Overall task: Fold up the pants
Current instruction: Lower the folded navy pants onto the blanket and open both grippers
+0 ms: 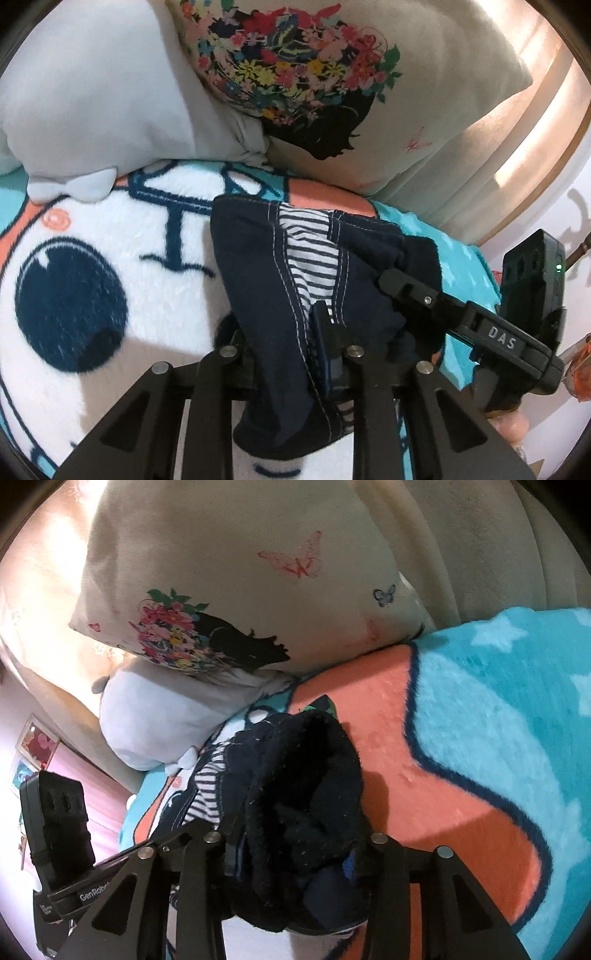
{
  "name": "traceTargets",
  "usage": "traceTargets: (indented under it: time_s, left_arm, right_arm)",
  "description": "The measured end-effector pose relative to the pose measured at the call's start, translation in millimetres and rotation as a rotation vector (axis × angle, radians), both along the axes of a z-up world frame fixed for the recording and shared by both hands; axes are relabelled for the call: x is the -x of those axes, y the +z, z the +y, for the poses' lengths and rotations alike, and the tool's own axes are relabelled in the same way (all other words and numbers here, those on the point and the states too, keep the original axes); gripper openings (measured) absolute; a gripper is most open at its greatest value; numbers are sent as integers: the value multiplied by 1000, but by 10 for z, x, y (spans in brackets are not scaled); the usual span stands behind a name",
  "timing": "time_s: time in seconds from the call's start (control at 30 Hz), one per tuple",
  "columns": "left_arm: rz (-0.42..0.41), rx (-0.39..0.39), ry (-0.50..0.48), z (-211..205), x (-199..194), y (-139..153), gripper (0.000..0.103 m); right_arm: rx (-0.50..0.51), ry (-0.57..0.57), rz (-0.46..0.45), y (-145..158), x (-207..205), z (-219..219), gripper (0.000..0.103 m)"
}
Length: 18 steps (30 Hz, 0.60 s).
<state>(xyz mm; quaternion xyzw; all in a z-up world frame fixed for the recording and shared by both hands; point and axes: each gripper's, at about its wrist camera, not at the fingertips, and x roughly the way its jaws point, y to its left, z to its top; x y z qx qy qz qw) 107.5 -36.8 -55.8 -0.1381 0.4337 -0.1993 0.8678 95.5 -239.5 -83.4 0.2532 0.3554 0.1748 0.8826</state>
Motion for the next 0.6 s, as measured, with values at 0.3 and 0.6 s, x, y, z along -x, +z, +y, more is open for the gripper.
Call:
traceTargets:
  time_s: [0.3,0.6]
  left_arm:
    - [-21,26,45,158,219,107,27]
    - [46,13,132,337,249,-136,37]
  right_arm:
    - [-16,-60,-54,152,187,-124,62]
    - [35,-109,-36,71,312,-149,64]
